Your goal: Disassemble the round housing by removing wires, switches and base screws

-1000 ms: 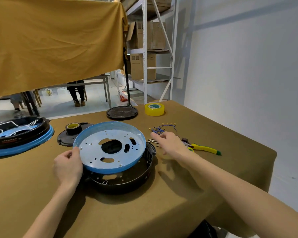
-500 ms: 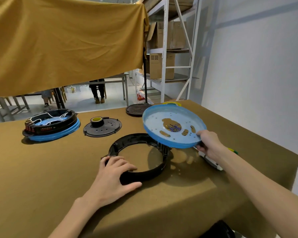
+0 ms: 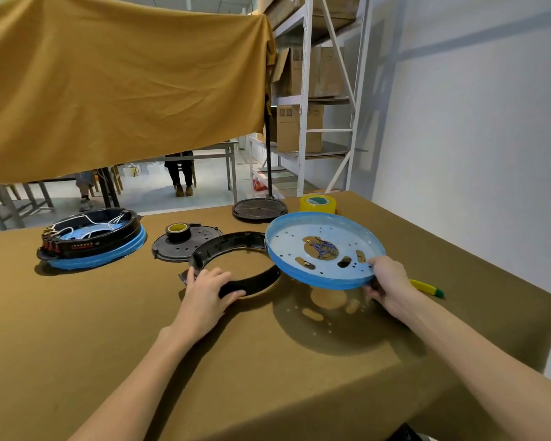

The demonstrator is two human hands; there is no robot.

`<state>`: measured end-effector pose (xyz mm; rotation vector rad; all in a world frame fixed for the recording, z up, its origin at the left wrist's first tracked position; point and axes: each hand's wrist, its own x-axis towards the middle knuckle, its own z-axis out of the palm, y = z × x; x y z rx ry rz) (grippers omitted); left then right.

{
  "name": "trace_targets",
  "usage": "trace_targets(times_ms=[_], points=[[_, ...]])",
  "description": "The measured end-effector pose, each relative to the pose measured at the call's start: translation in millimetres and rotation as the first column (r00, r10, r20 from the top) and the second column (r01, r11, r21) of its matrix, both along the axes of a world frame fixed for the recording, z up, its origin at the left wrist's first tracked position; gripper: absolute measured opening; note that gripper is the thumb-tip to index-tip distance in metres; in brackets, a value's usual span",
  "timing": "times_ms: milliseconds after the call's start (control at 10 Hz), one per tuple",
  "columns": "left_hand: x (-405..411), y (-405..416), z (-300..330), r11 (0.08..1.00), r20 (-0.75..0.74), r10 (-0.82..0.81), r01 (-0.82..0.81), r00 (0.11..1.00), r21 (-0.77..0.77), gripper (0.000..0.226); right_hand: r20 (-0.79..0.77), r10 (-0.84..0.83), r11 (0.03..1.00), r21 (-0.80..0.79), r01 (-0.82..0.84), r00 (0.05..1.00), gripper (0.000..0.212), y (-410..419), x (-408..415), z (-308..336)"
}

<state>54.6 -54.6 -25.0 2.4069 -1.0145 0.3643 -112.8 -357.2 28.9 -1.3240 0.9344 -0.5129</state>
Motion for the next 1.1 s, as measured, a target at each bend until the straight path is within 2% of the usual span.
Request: trace_targets(times_ms=[100,200,300,400,500,600,700,800,900,1000,1100], points=[[15.0,-31.5,0.9,0.999,-0.018,0.036,-0.036,0.999,-0.001,0.021,-0.024,0.021,1.0,-0.007,-0.021,0.999,0.021,2.1,-9.7,-2.9],[24.0,-47.2,0.9,0.994,-0.055,0.032,-0.037,0.998,-0.107,0.027,-0.052,0.076,0.997,-0.024,-0.077,0.996,0.014,6.4,-25.1,-5.2],[14.7,-41.6,-1.9,0.916,-0.183,0.059,-0.126,0.981,-0.382,0.026,-0.102,0.148,0.986,-0.058,-0.155,0.984,0.012,12.8,-36.1,-8.6],[-8.8,-19.8,-2.7,0.738,-0.397,0.078,-0.32,0.915,-0.594,0.019,-0.131,0.246,0.963,-0.083,-0.258,0.96,0.01,24.6,-36.0,-13.4],[-31.0,3.0,-2.9,0.787,-0.543,-0.053,-0.299,0.838,-0.539,0.021,-0.18,0.338,0.932,-0.076,-0.355,0.924,0.009,41.1,-31.5,-20.0],[-46.4,16.3,-6.8,0.927,-0.565,0.031,-0.235,0.824,-0.292,0.021,-0.31,0.478,0.846,-0.09,-0.525,0.822,0.024,51.6,-33.6,-25.4],[-54.2,24.8,-10.1,0.929,-0.489,0.184,-0.314,0.853,-0.198,0.024,-0.559,0.482,0.613,-0.335,-0.716,0.675,0.025,52.3,-35.6,-27.8],[-58.1,26.5,-10.7,0.888,-0.483,0.245,-0.395,0.84,-0.236,0.027,-0.664,0.262,0.396,-0.587,-0.706,0.7,0.014,53.8,-24.4,-30.1],[-63.3,19.3,-6.9,0.857,-0.467,0.278,-0.436,0.839,-0.273,0.029,-0.604,0.242,0.444,-0.627,-0.64,0.759,0.017,52.8,-8.4,-28.4],[-67.1,13.1,-3.6,0.847,-0.459,0.307,-0.459,0.834,-0.268,0.029,-0.6,0.228,0.458,-0.629,-0.628,0.767,0.02,50.7,-0.8,-34.6],[-67.5,20.1,-8.9,0.846,-0.335,0.406,-0.488,0.851,-0.215,0.034,-0.516,0.25,0.507,-0.651,-0.565,0.819,0.027,49.2,-11.9,-27.3]])
